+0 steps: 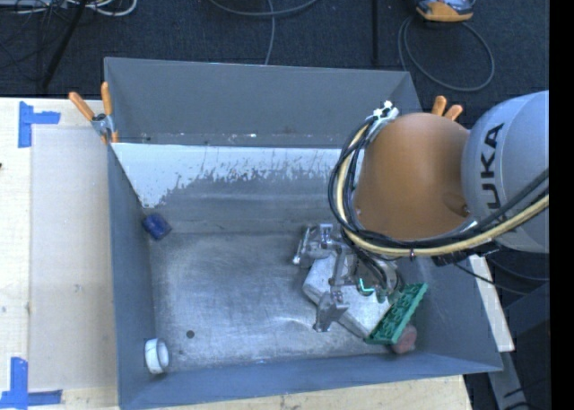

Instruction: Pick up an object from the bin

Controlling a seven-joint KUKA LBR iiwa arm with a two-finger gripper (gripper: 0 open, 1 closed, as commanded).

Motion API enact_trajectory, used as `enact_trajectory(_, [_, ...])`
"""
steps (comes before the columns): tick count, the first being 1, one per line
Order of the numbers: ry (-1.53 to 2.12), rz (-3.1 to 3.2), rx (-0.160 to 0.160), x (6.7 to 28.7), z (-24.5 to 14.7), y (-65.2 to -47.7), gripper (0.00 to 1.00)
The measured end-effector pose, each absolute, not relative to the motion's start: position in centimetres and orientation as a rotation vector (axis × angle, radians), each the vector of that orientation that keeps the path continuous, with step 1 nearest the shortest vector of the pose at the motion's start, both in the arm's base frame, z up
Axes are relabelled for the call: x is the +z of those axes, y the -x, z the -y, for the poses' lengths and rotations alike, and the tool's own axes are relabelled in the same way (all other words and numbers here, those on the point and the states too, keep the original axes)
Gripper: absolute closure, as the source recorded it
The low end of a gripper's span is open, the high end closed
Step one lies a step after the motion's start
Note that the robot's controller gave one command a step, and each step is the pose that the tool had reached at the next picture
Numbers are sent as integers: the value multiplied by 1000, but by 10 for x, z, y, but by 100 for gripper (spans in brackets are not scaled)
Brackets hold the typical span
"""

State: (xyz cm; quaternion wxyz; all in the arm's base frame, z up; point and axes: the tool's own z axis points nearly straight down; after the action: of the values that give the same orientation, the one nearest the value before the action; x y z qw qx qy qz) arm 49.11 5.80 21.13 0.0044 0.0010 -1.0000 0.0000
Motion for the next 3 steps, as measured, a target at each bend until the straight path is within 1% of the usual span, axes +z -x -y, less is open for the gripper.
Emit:
enact_trajectory(1, [-146,3145,-2,109,6,-507,0])
enact_trajectory(2, [-1256,2883,-13,72,41,-554,0])
enact_trajectory(3, [-1245,2891,-5,93,-11,-587,0])
